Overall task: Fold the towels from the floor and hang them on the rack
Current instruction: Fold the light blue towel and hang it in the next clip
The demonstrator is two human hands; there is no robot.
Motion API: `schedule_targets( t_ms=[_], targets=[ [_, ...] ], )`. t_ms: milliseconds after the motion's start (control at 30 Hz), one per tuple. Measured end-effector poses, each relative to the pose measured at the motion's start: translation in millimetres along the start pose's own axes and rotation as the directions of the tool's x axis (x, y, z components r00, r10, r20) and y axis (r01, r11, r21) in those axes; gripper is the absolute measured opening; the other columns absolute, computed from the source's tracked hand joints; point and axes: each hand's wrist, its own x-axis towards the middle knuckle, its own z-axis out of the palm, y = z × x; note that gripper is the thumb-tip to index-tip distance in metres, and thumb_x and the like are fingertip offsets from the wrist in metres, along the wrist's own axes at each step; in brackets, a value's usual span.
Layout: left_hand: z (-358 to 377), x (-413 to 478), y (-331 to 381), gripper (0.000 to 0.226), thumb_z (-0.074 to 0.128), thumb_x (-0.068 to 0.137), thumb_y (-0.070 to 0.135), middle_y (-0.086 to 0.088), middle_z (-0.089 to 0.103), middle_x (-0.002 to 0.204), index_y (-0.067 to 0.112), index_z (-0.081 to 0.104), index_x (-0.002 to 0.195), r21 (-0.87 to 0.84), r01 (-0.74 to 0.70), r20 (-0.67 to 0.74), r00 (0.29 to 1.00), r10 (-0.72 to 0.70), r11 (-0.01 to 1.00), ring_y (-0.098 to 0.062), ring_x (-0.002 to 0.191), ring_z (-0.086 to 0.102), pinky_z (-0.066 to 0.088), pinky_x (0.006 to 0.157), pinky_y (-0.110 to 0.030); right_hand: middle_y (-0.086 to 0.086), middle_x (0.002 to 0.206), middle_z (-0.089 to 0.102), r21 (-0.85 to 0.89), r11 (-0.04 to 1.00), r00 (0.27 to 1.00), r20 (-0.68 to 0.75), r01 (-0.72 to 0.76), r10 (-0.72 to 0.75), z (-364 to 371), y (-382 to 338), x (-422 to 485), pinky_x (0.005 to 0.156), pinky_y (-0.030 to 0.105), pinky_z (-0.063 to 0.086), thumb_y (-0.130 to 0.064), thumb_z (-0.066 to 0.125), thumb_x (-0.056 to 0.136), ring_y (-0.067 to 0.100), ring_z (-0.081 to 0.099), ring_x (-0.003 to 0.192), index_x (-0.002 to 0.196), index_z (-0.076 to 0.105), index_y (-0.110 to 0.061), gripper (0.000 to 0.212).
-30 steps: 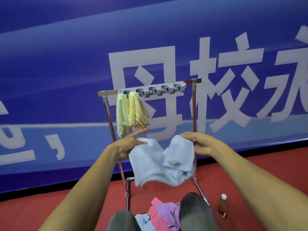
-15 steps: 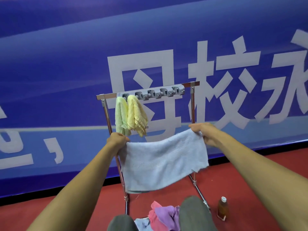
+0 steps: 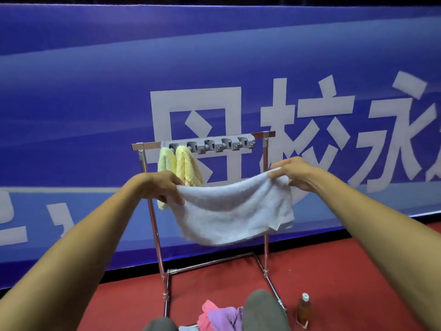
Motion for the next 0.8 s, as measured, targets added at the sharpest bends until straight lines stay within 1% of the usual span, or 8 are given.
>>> schedule_targets(
  t_ms=[100,167,233,433,500,600,700,800],
  targets=[
    [7.5,5.0,15.7,0.027,0.084,0.075,0.021,-0.015,0.073,0.098,0.003,0.073,0.093,0.335,0.017,-0.155,0.987,0.038,0.942,-0.025,0.084,0.069,0.061,0.074,-0.039,0.009,0.108,0.066,-0.298,0.952,0.997,0.063,0.063,-0.046,-2.6,-15.2,-7.5,0.079,0.034,0.054,-0.011,0.084,0.077,0.028,0.061,0.102,0.114,0.070,-0.005,0.041],
    [7.3,4.1,21.8,0.022,0.079,0.078,0.024,-0.011,0.068,0.081,0.005,0.071,0.083,0.414,0.027,-0.291,0.951,0.104,0.910,-0.022,0.071,0.059,0.050,0.057,-0.032,0.008,0.089,0.062,-0.549,0.828,0.992,0.099,0.117,-0.075,0.0,-23.4,-11.7,0.058,0.027,0.044,-0.011,0.082,0.078,0.020,0.058,0.077,0.099,0.065,-0.004,0.028],
    [2.8,3.7,22.4,0.017,0.075,0.081,0.027,-0.007,0.064,0.077,0.010,0.073,0.084,0.467,0.050,-0.391,0.907,0.155,0.883,-0.022,0.070,0.057,0.042,0.054,-0.027,0.006,0.081,0.059,-0.737,0.661,0.990,0.072,0.137,-0.125,2.5,-29.9,-14.2,0.053,0.026,0.040,-0.016,0.081,0.081,0.018,0.055,0.068,0.094,0.060,-0.008,0.025],
    [-3.3,11.9,13.8,0.021,0.069,0.086,0.031,-0.007,0.062,0.074,0.011,0.071,0.082,0.420,0.120,-0.586,0.792,0.168,0.900,-0.021,0.060,0.054,0.039,0.051,-0.027,0.005,0.076,0.059,-0.861,0.484,0.968,0.034,0.156,-0.250,8.9,-37.1,-6.4,0.050,0.026,0.039,-0.031,0.072,0.084,0.018,0.053,0.061,0.073,0.054,-0.016,0.026],
    [-3.3,18.5,10.9,0.023,0.064,0.088,0.031,-0.010,0.062,0.077,0.009,0.062,0.081,0.315,0.106,-0.651,0.747,0.133,0.943,-0.023,0.061,0.054,0.039,0.052,-0.029,0.007,0.079,0.059,-0.832,0.527,0.962,0.029,0.174,-0.271,14.9,-36.9,3.5,0.050,0.026,0.035,-0.027,0.067,0.084,0.018,0.051,0.062,0.070,0.052,-0.015,0.024],
    [-3.0,34.8,1.4,0.026,0.059,0.090,0.029,-0.015,0.065,0.087,0.004,0.064,0.091,-0.030,-0.077,-0.668,0.743,0.038,0.997,-0.028,0.075,0.059,0.040,0.055,-0.030,0.010,0.077,0.059,-0.627,0.749,0.968,0.033,0.214,-0.248,25.0,-29.8,24.3,0.052,0.026,0.041,-0.022,0.063,0.085,0.023,0.055,0.065,0.079,0.059,-0.007,0.016],
    [1.8,50.1,-6.1,0.039,0.057,0.075,0.041,-0.014,0.071,0.103,0.014,0.070,0.099,-0.387,-0.234,-0.663,0.743,-0.093,0.892,-0.031,0.094,0.067,0.054,0.072,-0.040,0.015,0.084,0.066,-0.525,0.816,0.955,-0.022,0.241,-0.296,38.1,-17.2,48.2,0.059,0.032,0.048,-0.019,0.067,0.081,0.032,0.065,0.077,0.085,0.063,-0.003,0.018],
    [11.4,66.2,-4.6,0.033,0.051,0.092,0.037,-0.007,0.067,0.109,0.019,0.063,0.117,-0.364,-0.288,-0.718,0.692,-0.070,0.886,-0.023,0.092,0.063,0.051,0.070,-0.035,0.013,0.101,0.059,-0.498,0.825,0.939,-0.058,0.266,-0.338,58.4,-14.5,67.4,0.056,0.029,0.041,-0.006,0.060,0.084,0.030,0.058,0.090,0.102,0.053,-0.007,0.020]
  ],
)
